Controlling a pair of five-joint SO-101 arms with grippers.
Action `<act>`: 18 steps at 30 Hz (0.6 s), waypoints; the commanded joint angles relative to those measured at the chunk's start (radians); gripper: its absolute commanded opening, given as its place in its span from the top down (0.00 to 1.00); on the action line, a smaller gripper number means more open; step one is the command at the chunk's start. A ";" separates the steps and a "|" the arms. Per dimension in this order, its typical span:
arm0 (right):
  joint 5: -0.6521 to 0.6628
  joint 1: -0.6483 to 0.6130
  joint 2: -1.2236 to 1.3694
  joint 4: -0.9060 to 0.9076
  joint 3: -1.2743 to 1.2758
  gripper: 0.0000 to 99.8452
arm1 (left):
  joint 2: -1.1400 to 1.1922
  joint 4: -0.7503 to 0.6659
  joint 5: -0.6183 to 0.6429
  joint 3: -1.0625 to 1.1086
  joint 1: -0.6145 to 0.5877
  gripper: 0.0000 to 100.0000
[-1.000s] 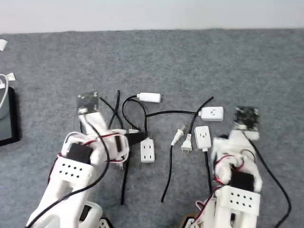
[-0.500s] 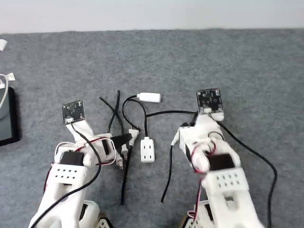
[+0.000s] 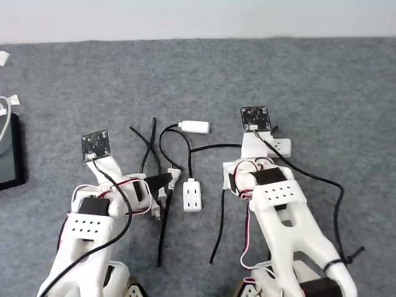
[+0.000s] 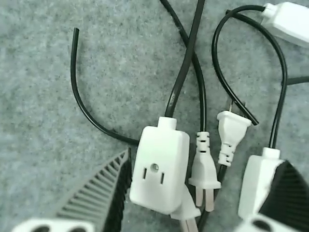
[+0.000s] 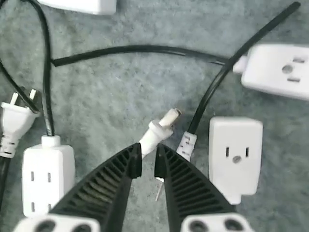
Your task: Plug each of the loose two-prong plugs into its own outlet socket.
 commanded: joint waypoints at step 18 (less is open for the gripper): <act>0.002 0.081 0.090 0.076 -0.100 0.93 | -0.011 -0.029 -0.011 -0.005 0.035 0.58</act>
